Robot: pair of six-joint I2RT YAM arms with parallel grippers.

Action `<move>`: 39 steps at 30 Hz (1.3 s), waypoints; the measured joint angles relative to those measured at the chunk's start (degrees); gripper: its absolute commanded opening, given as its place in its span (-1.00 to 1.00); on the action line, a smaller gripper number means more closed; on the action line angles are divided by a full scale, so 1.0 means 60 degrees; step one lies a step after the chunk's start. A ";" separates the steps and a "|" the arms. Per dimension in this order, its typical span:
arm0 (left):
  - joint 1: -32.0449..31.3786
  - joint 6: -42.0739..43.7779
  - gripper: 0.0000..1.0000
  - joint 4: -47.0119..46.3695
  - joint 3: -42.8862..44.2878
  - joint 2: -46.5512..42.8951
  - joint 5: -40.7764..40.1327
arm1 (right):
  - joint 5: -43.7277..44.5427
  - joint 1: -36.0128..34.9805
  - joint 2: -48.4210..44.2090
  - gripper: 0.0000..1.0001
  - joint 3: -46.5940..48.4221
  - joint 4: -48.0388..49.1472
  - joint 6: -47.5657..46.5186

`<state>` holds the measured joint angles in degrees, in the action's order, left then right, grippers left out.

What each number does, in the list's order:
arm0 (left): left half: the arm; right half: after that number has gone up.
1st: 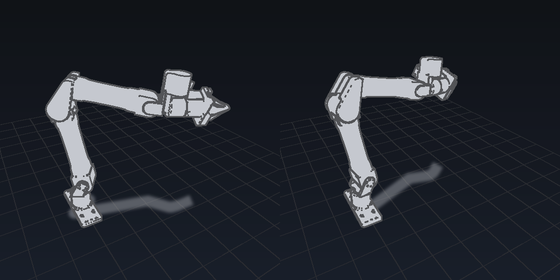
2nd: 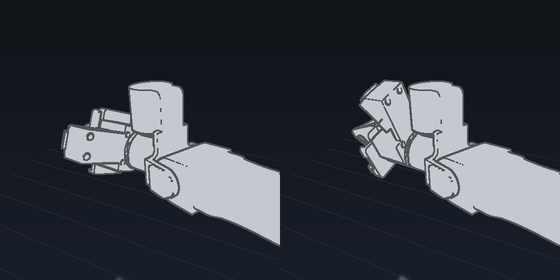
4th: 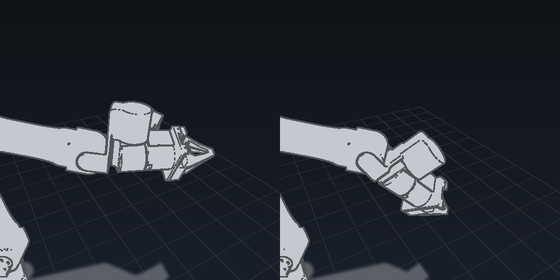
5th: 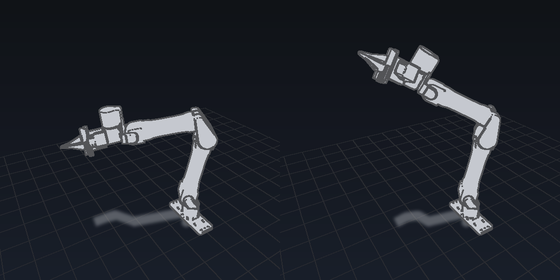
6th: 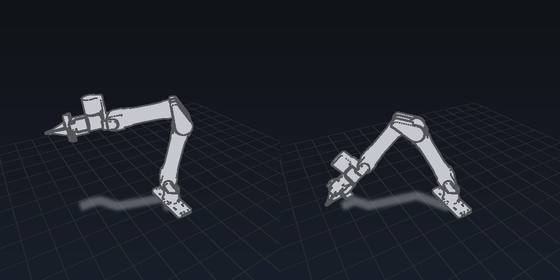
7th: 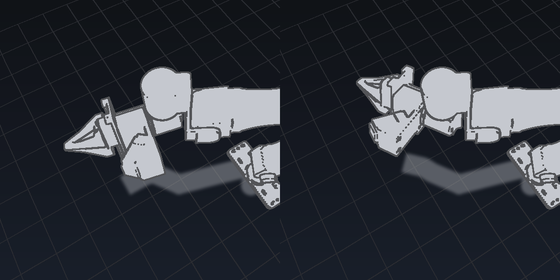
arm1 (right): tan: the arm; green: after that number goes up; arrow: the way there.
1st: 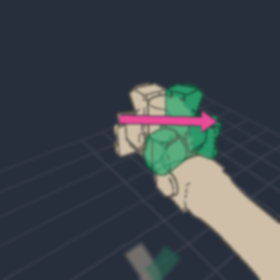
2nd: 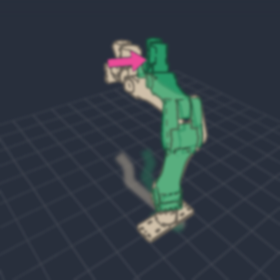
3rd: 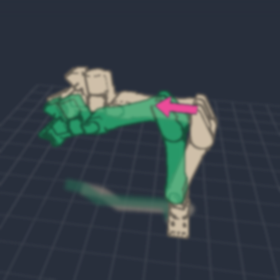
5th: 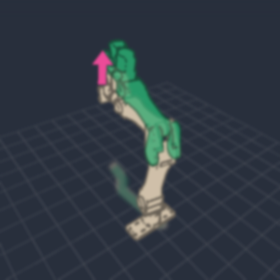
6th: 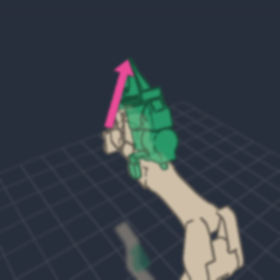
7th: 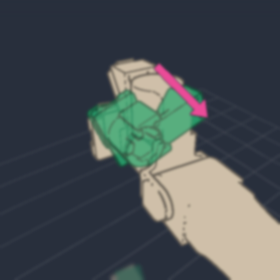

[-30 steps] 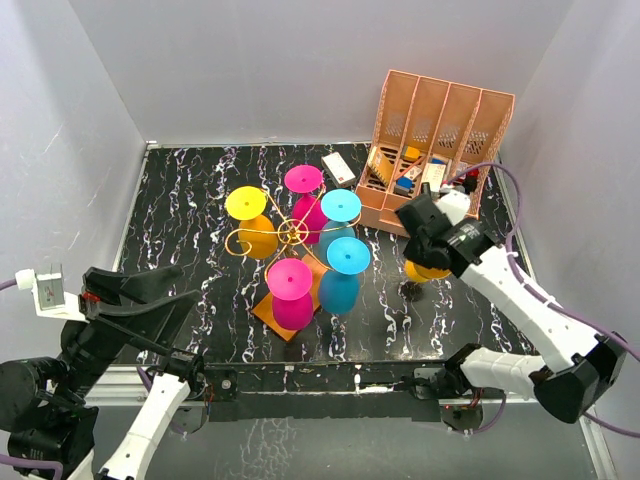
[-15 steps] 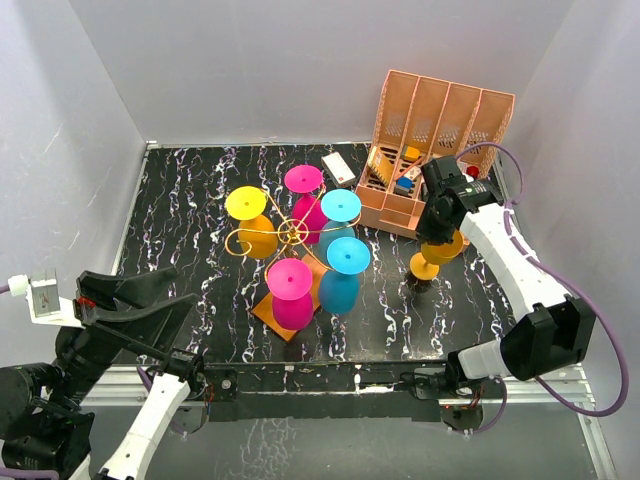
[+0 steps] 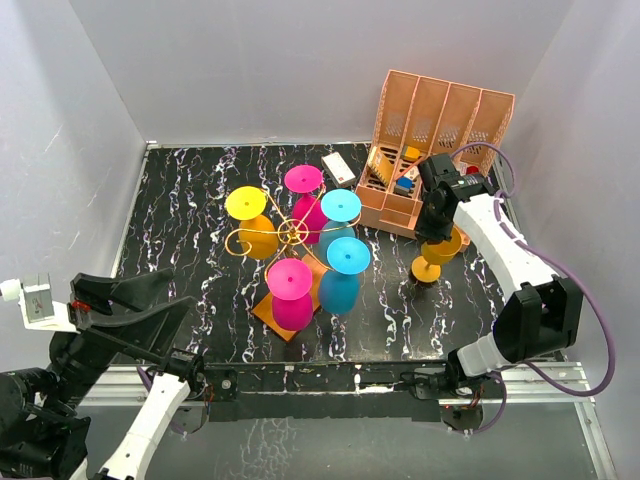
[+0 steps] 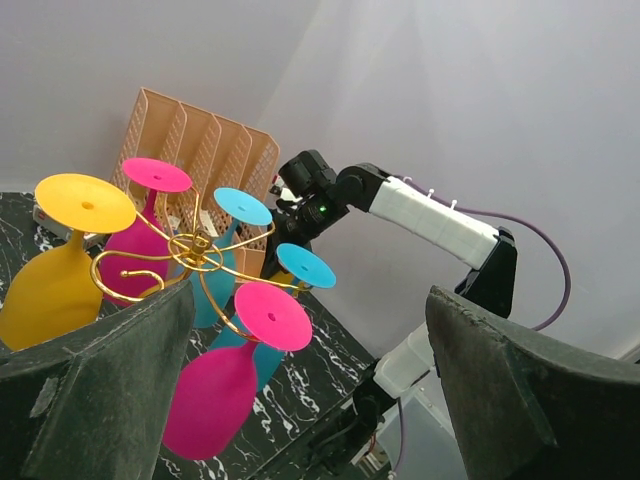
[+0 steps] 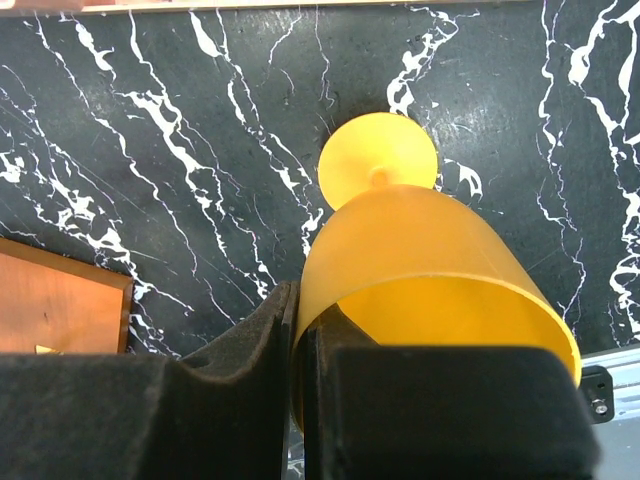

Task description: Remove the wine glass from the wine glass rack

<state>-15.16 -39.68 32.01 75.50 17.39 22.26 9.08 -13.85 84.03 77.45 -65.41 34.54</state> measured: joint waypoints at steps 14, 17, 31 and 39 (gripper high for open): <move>0.0000 0.0051 0.94 0.0397 0.0219 0.0022 -0.0087 | -0.0219 0.0142 0.0193 -0.64 -0.0153 0.0499 -0.0113; 0.0000 0.0051 0.94 0.0452 0.0295 0.0022 -0.0087 | -0.0127 0.0142 0.0197 -0.60 -0.0310 0.0594 -0.0164; 0.0000 0.0164 0.94 0.0765 0.0484 0.0120 -0.0091 | 0.0277 0.0142 0.0047 0.62 -0.0120 0.0783 -0.0543; 0.0000 -0.0011 0.94 0.1078 0.0510 0.0783 0.0164 | 0.0936 0.0142 -0.1719 0.97 0.0200 0.0998 -0.0947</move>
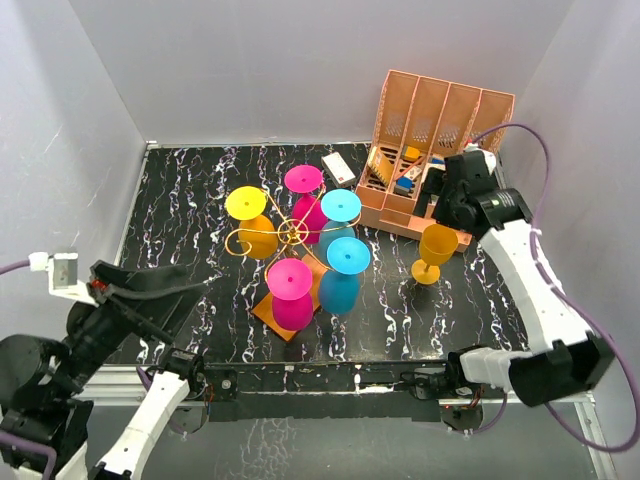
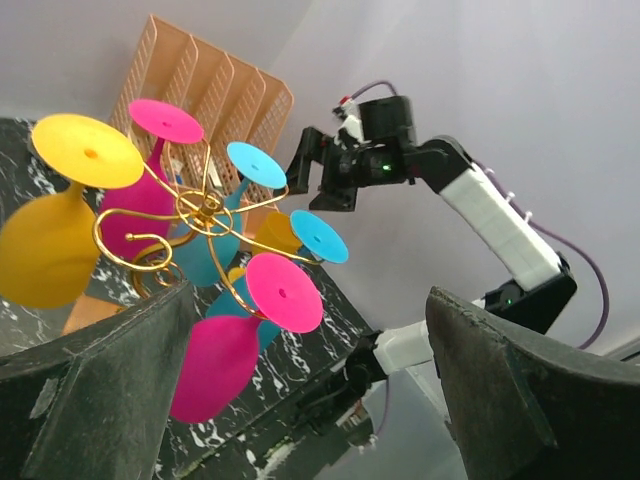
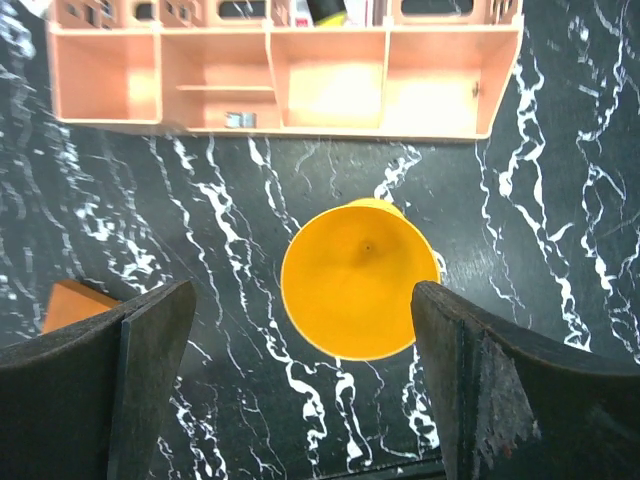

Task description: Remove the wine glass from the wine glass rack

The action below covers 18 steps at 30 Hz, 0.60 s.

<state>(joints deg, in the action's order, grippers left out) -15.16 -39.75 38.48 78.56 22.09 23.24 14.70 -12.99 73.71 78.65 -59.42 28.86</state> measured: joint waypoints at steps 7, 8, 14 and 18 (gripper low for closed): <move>0.0000 -0.1177 0.94 -0.0474 -0.1249 0.0302 0.0656 | 0.0087 0.0000 -0.2382 0.97 -0.1089 0.0911 -0.0120; 0.0000 -0.1351 0.94 -0.0488 -0.1410 0.0361 0.0754 | 0.0098 0.0000 -0.2688 0.97 -0.1282 0.1031 -0.0186; 0.0000 -0.2040 0.94 -0.0397 -0.1665 0.0922 0.1242 | 0.0127 0.0000 -0.4186 0.97 -0.2415 0.1953 -0.0852; 0.0000 -0.2306 0.88 -0.0226 -0.1665 0.1173 0.1417 | 0.0273 0.0000 -0.4881 0.97 -0.3075 0.2393 -0.1137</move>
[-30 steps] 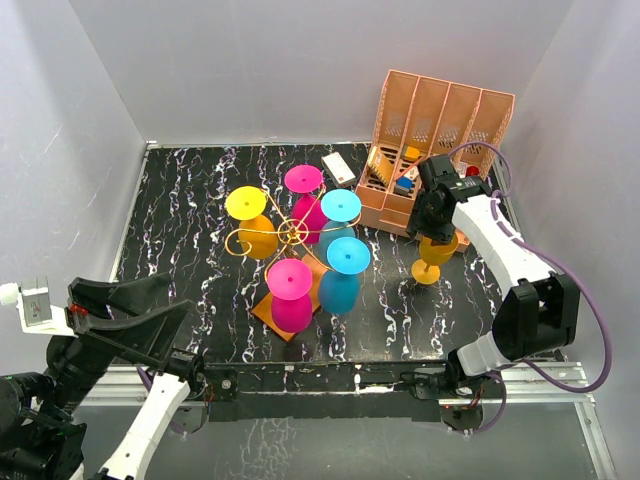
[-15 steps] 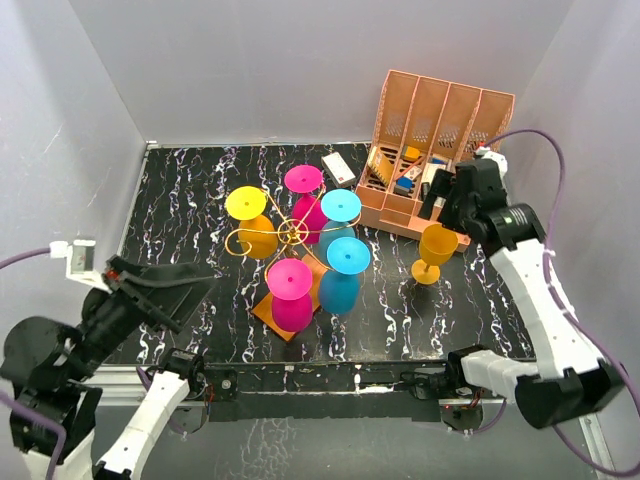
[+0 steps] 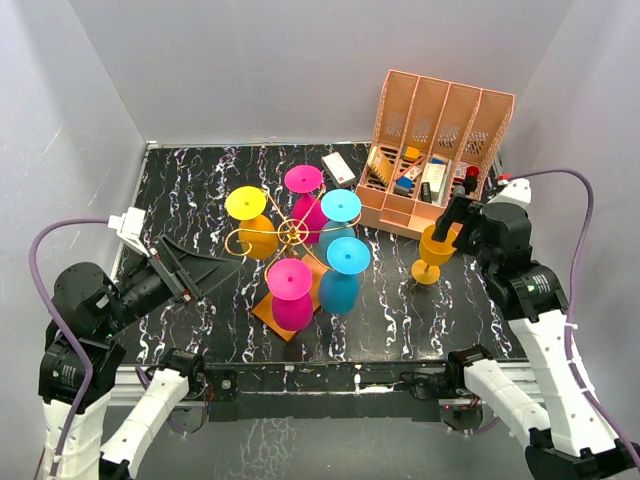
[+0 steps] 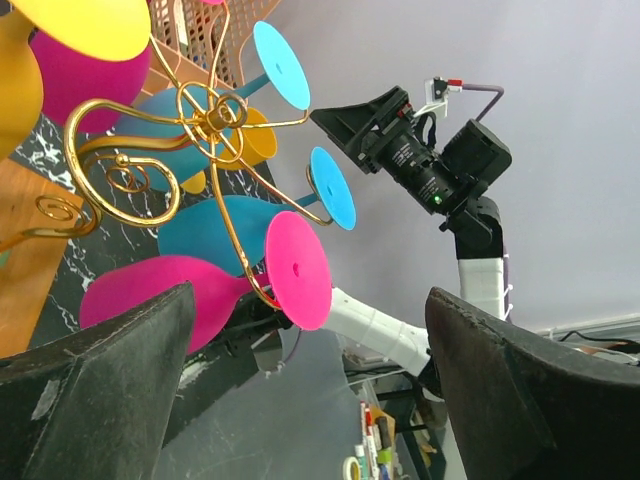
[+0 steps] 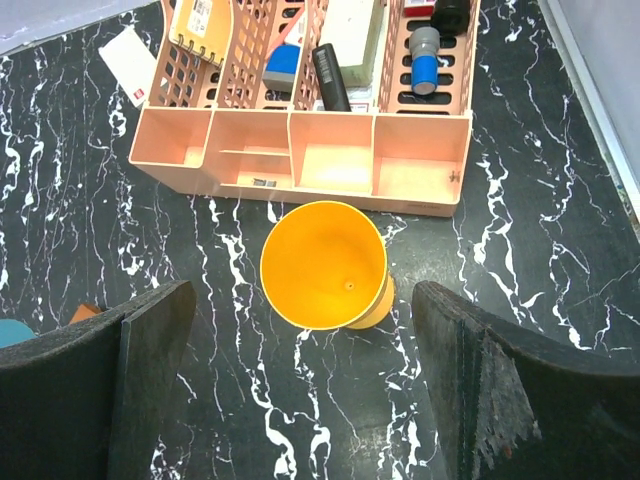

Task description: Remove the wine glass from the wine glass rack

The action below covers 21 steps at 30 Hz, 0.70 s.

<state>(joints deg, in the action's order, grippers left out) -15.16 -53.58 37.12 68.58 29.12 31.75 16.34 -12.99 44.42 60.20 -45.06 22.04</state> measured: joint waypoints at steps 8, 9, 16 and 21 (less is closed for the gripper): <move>0.0000 -0.0346 0.69 0.0306 0.0135 0.0798 0.0448 | 0.0076 0.0000 -0.0608 0.97 -0.0503 0.0703 -0.0433; 0.0000 -0.0321 0.62 0.0382 0.0219 0.0973 0.0528 | 0.0076 0.0000 -0.0696 0.97 -0.0590 0.0787 -0.0459; 0.0000 0.0681 0.52 0.1712 0.1585 0.2269 0.0685 | 0.0073 0.0000 -0.0849 0.97 -0.0765 0.1038 -0.0623; 0.0000 0.1257 0.57 0.2852 0.2696 0.2612 -0.0809 | 0.0069 0.0000 -0.0823 0.97 -0.0765 0.1067 -0.0659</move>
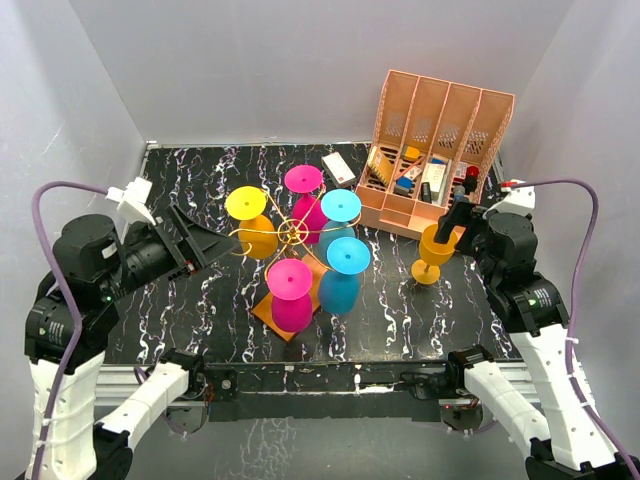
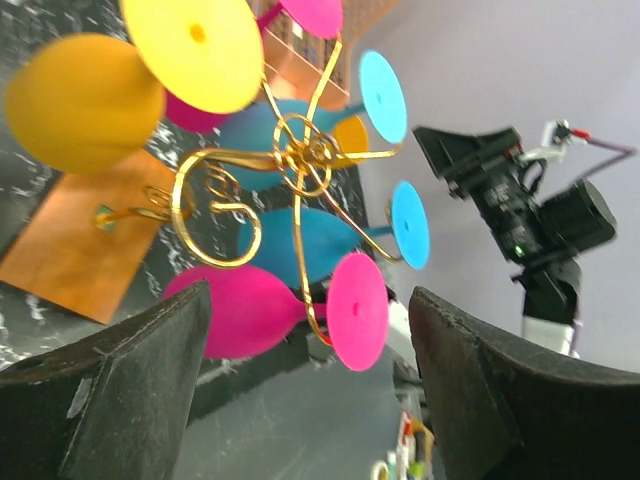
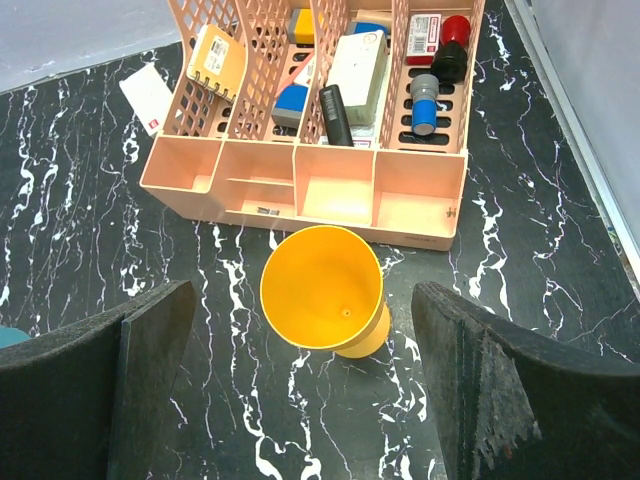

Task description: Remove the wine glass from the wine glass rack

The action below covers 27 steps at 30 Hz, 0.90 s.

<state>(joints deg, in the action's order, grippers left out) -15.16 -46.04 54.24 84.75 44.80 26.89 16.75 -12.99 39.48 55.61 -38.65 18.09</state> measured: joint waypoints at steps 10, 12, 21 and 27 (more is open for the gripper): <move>0.0000 0.0907 0.65 -0.0186 0.0331 0.1177 -0.2211 | -0.0109 0.0004 -0.0033 0.97 0.0004 -0.0022 -0.0011; 0.0000 0.1060 0.65 -0.0448 0.0328 0.1665 -0.2546 | -0.0138 0.0004 -0.0098 0.97 0.0004 -0.0036 -0.0025; 0.0007 0.1027 0.51 -0.2011 -0.0616 0.2565 -0.2069 | -0.0135 0.0007 -0.0565 0.97 0.0011 -0.0138 -0.0146; 0.0007 0.0841 0.37 -0.2408 -0.1173 0.2521 -0.1956 | -0.0178 0.0007 -0.0627 0.97 0.0011 -0.0186 -0.0178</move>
<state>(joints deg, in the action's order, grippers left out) -15.11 -40.99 39.79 77.71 59.92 15.16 15.68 -12.95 35.73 55.68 -39.77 17.02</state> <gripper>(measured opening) 0.702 0.986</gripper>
